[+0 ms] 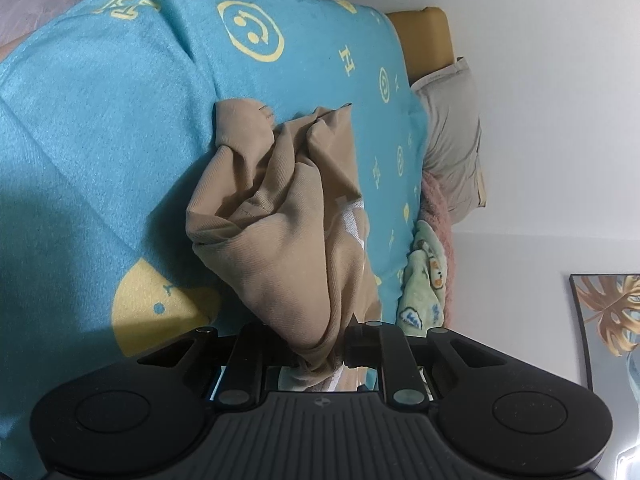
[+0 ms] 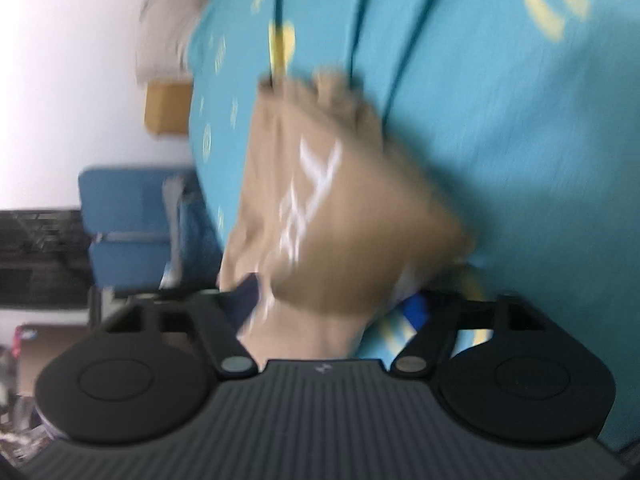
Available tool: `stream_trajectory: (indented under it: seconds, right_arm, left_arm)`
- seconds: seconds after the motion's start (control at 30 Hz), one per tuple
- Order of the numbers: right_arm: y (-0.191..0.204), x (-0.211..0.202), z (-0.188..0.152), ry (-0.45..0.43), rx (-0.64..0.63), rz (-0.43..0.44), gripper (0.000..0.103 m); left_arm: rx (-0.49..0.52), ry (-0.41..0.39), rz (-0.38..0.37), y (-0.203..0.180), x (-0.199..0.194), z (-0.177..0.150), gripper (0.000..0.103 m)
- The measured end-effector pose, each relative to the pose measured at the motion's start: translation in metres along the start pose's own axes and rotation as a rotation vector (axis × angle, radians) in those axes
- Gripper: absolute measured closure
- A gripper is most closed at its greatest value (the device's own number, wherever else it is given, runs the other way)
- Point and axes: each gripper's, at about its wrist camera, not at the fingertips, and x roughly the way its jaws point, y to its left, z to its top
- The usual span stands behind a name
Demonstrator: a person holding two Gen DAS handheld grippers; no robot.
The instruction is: Fold clothes
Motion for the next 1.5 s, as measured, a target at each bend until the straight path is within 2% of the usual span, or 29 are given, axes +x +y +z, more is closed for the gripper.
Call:
stream_trajectory:
  seconds: [0.03,0.07,0.13,0.23,0.33,0.5,0.6,0.73,0.9,1.07,1.17,1.27,1.33,1.4,1.5]
  right_arm:
    - [0.002,-0.003,0.001,-0.02,-0.011,0.002,0.073]
    - [0.005,-0.005,0.0,-0.03,-0.03,0.007,0.079]
    - [0.011,-0.01,-0.001,-0.048,-0.075,0.018,0.083]
    - [0.022,-0.046,0.002,-0.065,-0.088,0.057,0.085]
    - [0.032,-0.086,0.006,-0.081,-0.095,0.098,0.085]
    - [0.05,-0.151,0.012,-0.107,-0.109,0.167,0.085]
    - [0.057,-0.19,0.021,-0.133,-0.106,0.201,0.085]
    - [0.051,-0.238,0.06,-0.203,-0.065,0.203,0.085]
    - [0.052,-0.286,0.144,-0.325,-0.069,0.176,0.085]
    - [0.098,-0.347,0.245,-0.546,-0.229,0.119,0.086]
    - [0.113,-0.382,0.283,-0.685,-0.297,0.08,0.086]
    - [0.102,-0.396,0.297,-0.777,-0.341,0.011,0.086]
    - [0.08,-0.391,0.3,-0.807,-0.361,-0.065,0.086]
    - [0.043,-0.373,0.295,-0.774,-0.345,-0.146,0.086]
    - [-0.018,-0.343,0.285,-0.658,-0.256,-0.231,0.085]
  left_arm:
    - [0.007,-0.001,-0.002,-0.001,-0.001,0.001,0.085]
    - [0.012,-0.002,-0.006,-0.003,-0.002,0.001,0.085]
    - [0.019,-0.005,-0.01,-0.007,-0.01,0.002,0.085]
    - [0.023,-0.007,-0.018,-0.018,-0.025,0.001,0.085]
    - [0.046,0.036,-0.055,-0.044,-0.044,-0.007,0.085]
    - [0.136,0.17,-0.073,-0.104,-0.076,-0.041,0.085]
    - [0.204,0.236,-0.058,-0.146,-0.07,-0.07,0.085]
    - [0.279,0.312,-0.022,-0.2,-0.032,-0.112,0.085]
    - [0.381,0.398,-0.044,-0.288,0.059,-0.17,0.085]
    - [0.462,0.433,-0.173,-0.367,0.12,-0.248,0.085]
    - [0.541,0.422,-0.269,-0.403,0.156,-0.291,0.085]
    - [0.617,0.428,-0.276,-0.406,0.19,-0.326,0.082]
    - [0.683,0.458,-0.232,-0.377,0.204,-0.341,0.082]
    - [0.752,0.488,-0.18,-0.344,0.218,-0.355,0.082]
    - [0.827,0.551,-0.048,-0.284,0.229,-0.362,0.083]
